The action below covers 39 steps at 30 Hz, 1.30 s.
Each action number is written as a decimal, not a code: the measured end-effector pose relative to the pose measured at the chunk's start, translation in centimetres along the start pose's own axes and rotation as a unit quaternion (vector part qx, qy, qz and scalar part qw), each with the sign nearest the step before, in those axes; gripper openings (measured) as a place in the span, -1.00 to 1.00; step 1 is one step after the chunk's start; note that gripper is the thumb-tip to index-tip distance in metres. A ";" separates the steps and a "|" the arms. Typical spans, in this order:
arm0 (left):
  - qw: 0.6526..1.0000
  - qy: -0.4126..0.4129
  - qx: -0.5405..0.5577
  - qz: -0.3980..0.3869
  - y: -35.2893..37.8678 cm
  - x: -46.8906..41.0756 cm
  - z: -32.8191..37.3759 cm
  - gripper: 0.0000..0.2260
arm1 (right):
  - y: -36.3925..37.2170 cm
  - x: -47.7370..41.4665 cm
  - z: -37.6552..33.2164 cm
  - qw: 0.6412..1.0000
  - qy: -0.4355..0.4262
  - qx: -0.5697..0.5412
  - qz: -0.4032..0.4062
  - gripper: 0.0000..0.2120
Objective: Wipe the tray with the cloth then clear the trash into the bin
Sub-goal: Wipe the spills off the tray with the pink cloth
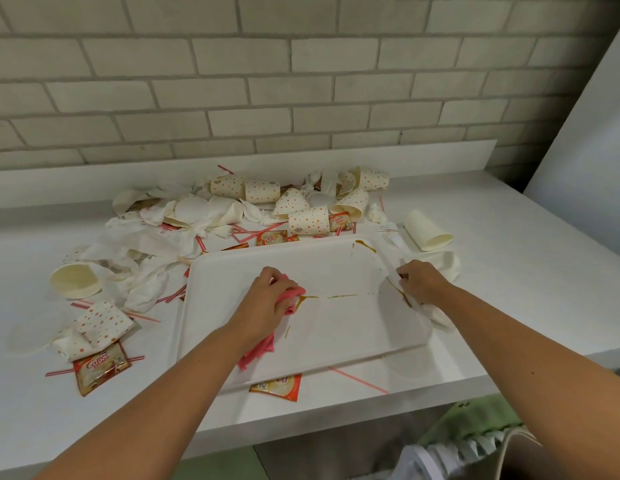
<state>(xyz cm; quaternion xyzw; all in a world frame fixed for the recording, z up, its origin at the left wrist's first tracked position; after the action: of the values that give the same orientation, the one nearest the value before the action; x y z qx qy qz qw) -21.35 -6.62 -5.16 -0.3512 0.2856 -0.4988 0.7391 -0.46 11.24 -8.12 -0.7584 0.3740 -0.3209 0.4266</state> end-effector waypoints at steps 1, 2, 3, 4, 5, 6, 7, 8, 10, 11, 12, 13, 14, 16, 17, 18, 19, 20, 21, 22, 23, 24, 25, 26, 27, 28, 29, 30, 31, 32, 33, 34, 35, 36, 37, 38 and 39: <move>1.000 0.006 0.006 -0.016 0.2 0.0 0.1 -0.74 | 0.1 -0.1 0.0 1.000 -0.003 -0.003 -0.005 -0.76; 0.999 0.013 0.013 -0.030 0.3 0.1 0.2 -0.74 | 0.1 -0.2 0.1 1.000 -0.005 -0.008 -0.009 -0.77; 0.999 0.016 0.015 -0.039 0.2 0.0 0.0 -0.74 | 0.2 -0.3 0.1 1.000 -0.005 -0.011 -0.013 -0.77; 0.999 0.019 0.007 -0.036 -0.1 -0.2 -0.3 -0.73 | 0.2 -0.4 0.2 1.000 -0.005 -0.015 -0.017 -0.76; 1.000 0.014 -0.007 -0.026 -0.5 -0.5 -1.0 -0.73 | 0.3 -0.4 0.1 1.000 -0.003 -0.019 -0.024 -0.76; 1.000 0.009 -0.012 -0.006 -0.9 -0.9 -1.5 -0.73 | 0.4 -0.3 0.1 0.999 0.000 -0.024 -0.032 -0.75; 1.000 -0.005 -0.008 0.010 -1.2 -1.3 -2.0 -0.73 | 0.4 -0.2 0.1 0.999 0.007 -0.031 -0.036 -0.76; 1.000 -0.011 -0.003 0.020 -1.3 -1.6 -2.1 -0.74 | 0.3 -0.2 0.1 0.999 0.016 -0.038 -0.035 -0.79; 1.000 0.000 -0.008 0.022 -0.7 -1.9 -1.5 -0.75 | 0.2 -0.3 0.2 0.998 0.033 -0.044 -0.030 -0.78; 0.999 0.010 -0.022 0.025 -0.1 -2.1 -1.3 -0.75 | 0.1 -0.4 0.2 0.998 0.036 -0.039 -0.030 -0.74; 0.999 0.019 -0.031 0.018 0.5 -2.2 -0.9 -0.74 | 0.1 -0.5 0.2 0.998 0.035 -0.031 -0.032 -0.70; 0.999 0.020 -0.041 0.006 1.2 -2.1 -0.6 -0.73 | 0.1 -0.6 0.2 0.998 0.035 -0.028 -0.036 -0.69; 0.999 0.019 -0.045 -0.003 1.6 -2.0 -0.2 -0.72 | 0.1 -0.6 0.1 0.998 0.036 -0.026 -0.040 -0.71; 0.999 0.025 -0.038 -0.024 2.0 -1.6 0.5 -0.71 | 0.1 -0.5 0.0 0.997 0.043 -0.021 -0.054 -0.77; 0.998 0.034 -0.033 -0.038 2.1 -1.3 0.7 -0.71 | 0.1 -0.4 -0.2 0.997 0.048 -0.018 -0.060 -0.75; 0.996 0.053 -0.034 -0.055 2.1 -1.0 0.9 -0.71 | 0.2 -0.3 -0.3 0.996 0.050 -0.017 -0.065 -0.72; 0.994 0.063 -0.038 -0.075 2.0 -0.7 0.7 -0.71 | 0.2 -0.3 -0.4 0.996 0.052 -0.018 -0.069 -0.70; 0.993 0.070 -0.038 -0.093 1.7 -0.4 0.4 -0.71 | 0.2 -0.3 -0.5 0.996 0.049 -0.016 -0.070 -0.68; 0.991 0.067 -0.039 -0.106 1.5 -0.3 -0.3 -0.72 | 0.2 -0.3 -0.6 0.996 0.046 -0.013 -0.071 -0.68; 0.991 0.065 -0.036 -0.112 1.0 -0.2 -0.8 -0.72 | 0.1 -0.4 -0.7 0.997 0.042 -0.012 -0.070 -0.67; 0.992 0.056 -0.031 -0.110 0.5 -0.1 -1.4 -0.73 | 0.1 -0.4 -0.7 0.997 0.039 -0.012 -0.068 -0.67; 0.994 0.046 -0.018 -0.101 0.0 -0.1 -1.9 -0.74 | 0.2 -0.5 -0.6 0.997 0.038 -0.014 -0.068 -0.66; 0.996 0.035 -0.004 -0.085 -0.4 -0.2 -2.4 -0.74 | 0.3 -0.4 -0.5 0.997 0.039 -0.017 -0.069 -0.66; 0.998 0.023 0.014 -0.064 -0.6 -0.4 -2.8 -0.75 | 0.3 -0.4 -0.5 0.997 0.037 -0.021 -0.070 -0.67; 0.999 0.012 0.021 -0.040 -0.7 -0.6 -2.9 -0.75 | 0.3 -0.4 -0.5 0.997 0.036 -0.024 -0.071 -0.68; 1.000 0.005 0.021 -0.017 -0.5 -0.9 -2.7 -0.74 | 0.3 -0.4 -0.5 0.996 0.036 -0.026 -0.072 -0.70; 1.000 -0.001 0.017 -0.001 -0.2 -1.2 -2.3 -0.74 | 0.2 -0.3 -0.6 0.996 0.038 -0.024 -0.071 -0.74; 1.000 -0.005 0.015 0.009 0.4 -1.4 -1.7 -0.74 | 0.1 -0.2 -0.7 0.997 0.040 -0.020 -0.067 -0.77; 1.000 -0.004 0.009 0.012 0.9 -1.5 -1.0 -0.73 | 0.1 -0.1 -0.9 0.997 0.041 -0.018 -0.062 -0.76; 1.000 0.000 -0.001 0.013 1.5 -1.5 -0.1 -0.72 | 0.1 0.0 -1.0 0.997 0.042 -0.017 -0.058 -0.73; 1.000 0.009 -0.014 0.012 1.9 -1.4 0.6 -0.72 | 0.1 0.0 -1.1 0.997 0.042 -0.018 -0.056 -0.70; 1.000 0.016 -0.026 0.006 2.4 -1.3 1.1 -0.71 | 0.0 -0.1 -1.1 0.998 0.041 -0.015 -0.054 -0.69; 0.999 0.025 -0.032 -0.005 2.6 -1.0 1.4 -0.70 | 0.0 -0.1 -1.0 0.998 0.039 -0.012 -0.051 -0.70; 0.998 0.036 -0.038 -0.021 2.9 -0.6 1.5 -0.70 | 0.0 -0.2 -0.9 0.998 0.038 -0.011 -0.049 -0.70; 0.997 0.053 -0.041 -0.035 3.0 -0.1 1.5 -0.69 | 0.0 -0.3 -0.9 0.998 0.039 -0.011 -0.049 -0.71; 0.995 0.073 -0.048 -0.046 3.0 0.5 1.6 -0.69 | 0.0 -0.3 -0.8 0.998 0.040 -0.009 -0.050 -0.72; 0.993 0.092 -0.051 -0.055 2.9 1.2 1.5 -0.70 | 0.1 -0.4 -0.8 0.998 0.041 -0.009 -0.052 -0.73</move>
<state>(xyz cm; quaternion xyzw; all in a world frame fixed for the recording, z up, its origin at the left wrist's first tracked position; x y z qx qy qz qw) -18.22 -6.64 -6.66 -0.3566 0.3579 -0.5534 0.6622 -1.32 11.19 -7.93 -0.7667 0.3540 -0.3699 0.3873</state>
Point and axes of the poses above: each hand's wrist, its own x-axis away from the middle knuckle, its own y-axis out of the palm, z = x × y, the point moved 10 cm from there along -x, towards the middle knuckle, and after that the axes turned 7 degrees about -y, right-handed, at the moved point
